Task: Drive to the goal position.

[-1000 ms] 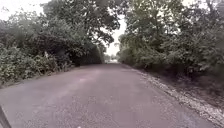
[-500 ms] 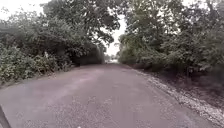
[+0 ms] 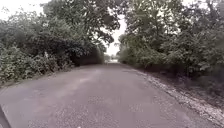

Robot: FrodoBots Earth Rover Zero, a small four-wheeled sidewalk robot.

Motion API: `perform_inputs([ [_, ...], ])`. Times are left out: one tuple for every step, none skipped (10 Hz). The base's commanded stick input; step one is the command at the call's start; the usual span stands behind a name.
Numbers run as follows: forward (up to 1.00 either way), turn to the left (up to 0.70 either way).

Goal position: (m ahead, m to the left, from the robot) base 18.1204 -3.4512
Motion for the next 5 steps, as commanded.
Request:
perform_inputs([
  [0.06, 0.0],
  [0.06, 0.0],
  [0.06, 0.0],
  [0.06, 0.0],
  [0.06, 0.0],
])
